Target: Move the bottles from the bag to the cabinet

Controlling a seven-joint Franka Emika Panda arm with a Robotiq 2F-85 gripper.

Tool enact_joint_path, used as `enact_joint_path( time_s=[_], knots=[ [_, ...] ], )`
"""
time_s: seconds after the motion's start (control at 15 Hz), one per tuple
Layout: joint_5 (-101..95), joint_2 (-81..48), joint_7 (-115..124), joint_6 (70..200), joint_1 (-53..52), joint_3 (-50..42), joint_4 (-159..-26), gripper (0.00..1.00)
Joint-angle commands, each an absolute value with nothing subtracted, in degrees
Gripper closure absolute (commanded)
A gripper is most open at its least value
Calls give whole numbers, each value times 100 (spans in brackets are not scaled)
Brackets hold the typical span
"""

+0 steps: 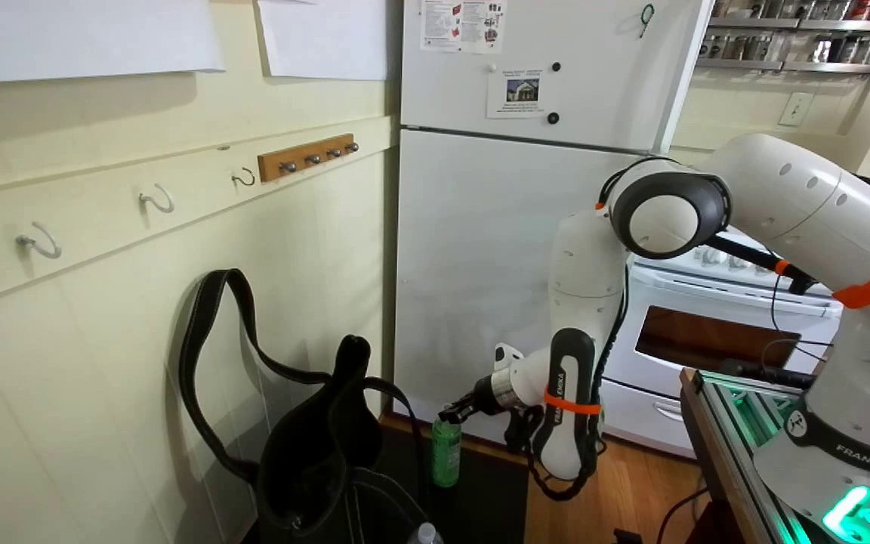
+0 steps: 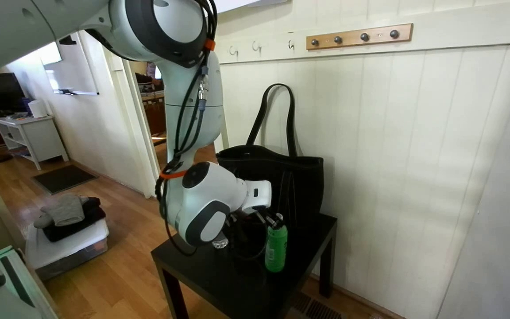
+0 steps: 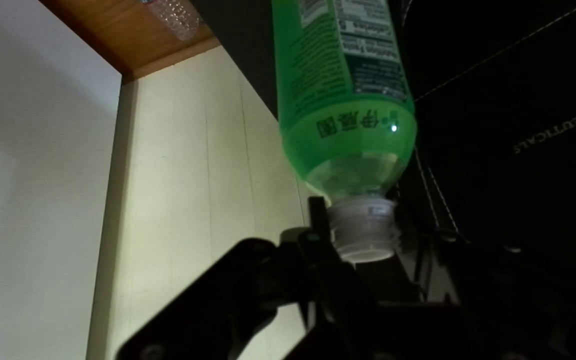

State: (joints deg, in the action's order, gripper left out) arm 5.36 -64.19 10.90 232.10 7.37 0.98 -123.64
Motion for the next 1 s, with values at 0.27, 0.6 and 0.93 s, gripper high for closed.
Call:
enact_joint_path(
  time_s=[0.27, 0.6, 0.93],
  knots=[
    [667, -6523, 846, 22949, 600, 49, -12128, 38],
    [699, -6441, 771, 23045, 512, 54, -12213, 2],
    [801, -6267, 736, 23177, 395, 65, -12351, 0]
  ],
)
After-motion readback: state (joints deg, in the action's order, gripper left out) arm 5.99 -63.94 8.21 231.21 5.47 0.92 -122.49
